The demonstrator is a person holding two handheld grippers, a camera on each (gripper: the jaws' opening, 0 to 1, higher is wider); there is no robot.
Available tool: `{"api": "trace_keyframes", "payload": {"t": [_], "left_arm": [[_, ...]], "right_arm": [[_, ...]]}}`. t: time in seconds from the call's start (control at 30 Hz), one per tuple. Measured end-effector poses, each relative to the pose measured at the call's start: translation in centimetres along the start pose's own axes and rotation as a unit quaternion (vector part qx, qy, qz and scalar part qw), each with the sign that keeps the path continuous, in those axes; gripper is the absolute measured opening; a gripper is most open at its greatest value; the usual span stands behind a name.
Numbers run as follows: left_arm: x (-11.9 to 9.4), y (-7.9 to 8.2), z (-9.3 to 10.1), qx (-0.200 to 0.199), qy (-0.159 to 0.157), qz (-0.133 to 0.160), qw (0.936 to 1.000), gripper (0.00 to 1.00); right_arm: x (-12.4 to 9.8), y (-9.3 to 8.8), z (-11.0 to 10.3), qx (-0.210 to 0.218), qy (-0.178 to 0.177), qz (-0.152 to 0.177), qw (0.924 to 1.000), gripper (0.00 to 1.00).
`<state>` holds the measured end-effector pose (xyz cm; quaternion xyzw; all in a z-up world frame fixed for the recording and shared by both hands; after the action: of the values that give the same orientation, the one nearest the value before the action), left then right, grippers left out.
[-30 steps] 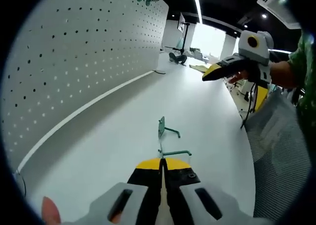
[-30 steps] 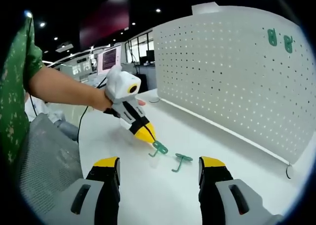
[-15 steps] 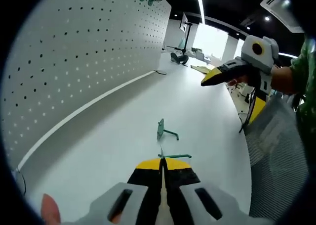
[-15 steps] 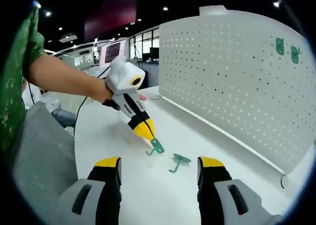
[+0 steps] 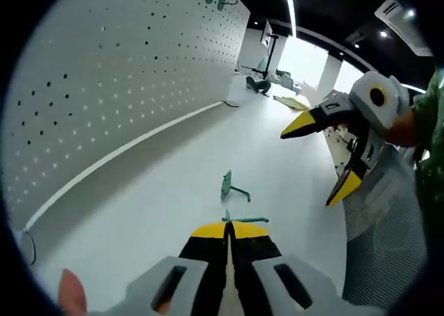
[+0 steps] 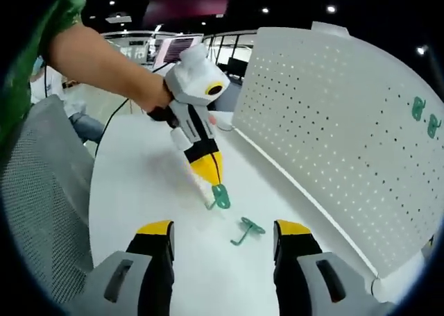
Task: Insert the hook assembly into the mounting plate slot until the hook locks in place.
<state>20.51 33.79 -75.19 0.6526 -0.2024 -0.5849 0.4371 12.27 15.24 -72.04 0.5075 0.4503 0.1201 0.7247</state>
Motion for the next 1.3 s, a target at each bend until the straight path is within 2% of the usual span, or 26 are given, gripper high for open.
{"api": "trace_keyframes", "payload": {"t": [0.37, 0.7, 0.9, 1.03, 1.13, 1.3], "left_arm": [[-0.7, 1.1, 0.6, -0.033, -0.002, 0.021, 0.9992, 0.01], [-1.4, 2.3, 1.3, -0.066, -0.011, 0.039, 0.997, 0.01], [-1.7, 3.2, 1.8, -0.097, -0.023, 0.052, 0.9937, 0.01], [-1.7, 3.6, 2.1, -0.116, -0.028, 0.056, 0.9913, 0.01], [-1.9, 4.0, 2.4, -0.14, -0.04, 0.072, 0.9867, 0.01], [-2.0, 4.4, 2.7, -0.15, -0.046, 0.083, 0.9841, 0.01]], "right_arm": [[0.8, 0.3, -0.4, -0.046, -0.014, 0.001, 0.9988, 0.49], [1.1, 1.5, -0.7, -0.08, -0.024, 0.015, 0.9964, 0.4], [1.0, 1.9, -1.0, -0.109, -0.03, 0.017, 0.9935, 0.36], [0.8, 2.1, -1.1, -0.136, -0.039, 0.019, 0.9898, 0.3], [0.7, 2.1, -1.3, -0.148, -0.041, 0.02, 0.988, 0.28], [0.4, 2.5, -1.5, -0.167, -0.048, 0.027, 0.9844, 0.23]]}}
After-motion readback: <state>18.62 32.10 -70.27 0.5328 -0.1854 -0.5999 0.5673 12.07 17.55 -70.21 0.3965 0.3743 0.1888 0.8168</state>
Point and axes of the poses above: the point that each gripper's makers call its tool centre point, and the gripper's own axes: x roughly forward along the fingers, z roughly to its right, y roughly out of its top, the point moved 9 cm from there along -x, roughly backward along the fingers, and after that the axes turned 13 degrees about x, right-handed, at the moved point
